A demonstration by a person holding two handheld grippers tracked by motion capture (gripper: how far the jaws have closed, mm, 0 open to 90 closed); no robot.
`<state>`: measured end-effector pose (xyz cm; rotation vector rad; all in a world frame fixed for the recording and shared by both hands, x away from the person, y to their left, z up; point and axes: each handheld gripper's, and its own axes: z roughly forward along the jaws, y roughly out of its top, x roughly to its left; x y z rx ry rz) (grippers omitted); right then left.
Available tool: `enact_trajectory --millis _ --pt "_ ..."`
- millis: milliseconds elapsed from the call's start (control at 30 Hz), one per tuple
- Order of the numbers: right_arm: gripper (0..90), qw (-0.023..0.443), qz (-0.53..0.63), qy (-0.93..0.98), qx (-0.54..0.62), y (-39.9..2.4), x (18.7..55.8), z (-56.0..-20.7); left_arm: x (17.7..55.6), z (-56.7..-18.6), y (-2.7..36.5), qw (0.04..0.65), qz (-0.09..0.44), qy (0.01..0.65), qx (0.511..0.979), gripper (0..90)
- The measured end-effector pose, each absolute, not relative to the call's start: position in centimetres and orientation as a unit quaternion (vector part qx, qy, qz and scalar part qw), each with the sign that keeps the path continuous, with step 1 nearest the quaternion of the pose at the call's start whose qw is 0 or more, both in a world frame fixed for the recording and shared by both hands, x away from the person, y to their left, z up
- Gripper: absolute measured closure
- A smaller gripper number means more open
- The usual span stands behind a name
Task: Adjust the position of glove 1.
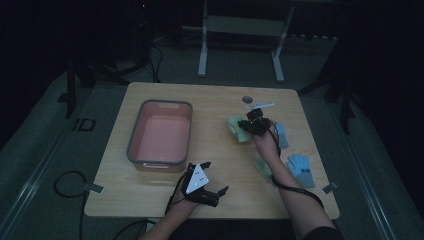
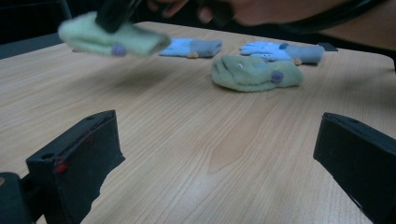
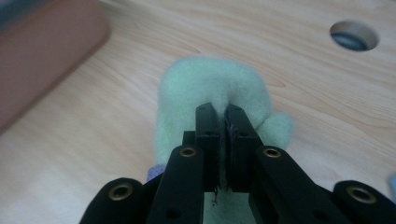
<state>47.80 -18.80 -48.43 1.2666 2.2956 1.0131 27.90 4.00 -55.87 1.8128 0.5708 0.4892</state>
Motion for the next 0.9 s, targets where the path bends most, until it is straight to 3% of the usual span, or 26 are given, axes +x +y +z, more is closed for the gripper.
enact_trajectory --millis 333,767,900 --pt "85.8 0.21 0.358 0.775 0.477 -16.7 40.6 -47.0 27.9 -55.9 4.0 0.554 0.209 0.242 0.769 0.6" --pt "85.8 0.205 0.36 0.745 0.522 -14.8 36.3 -48.5 27.6 -55.9 3.8 0.552 0.217 0.233 0.77 0.6" --pt "85.9 0.226 0.355 0.741 0.524 -14.4 36.3 -49.1 27.6 -55.9 3.8 0.554 0.217 0.235 0.769 0.6"
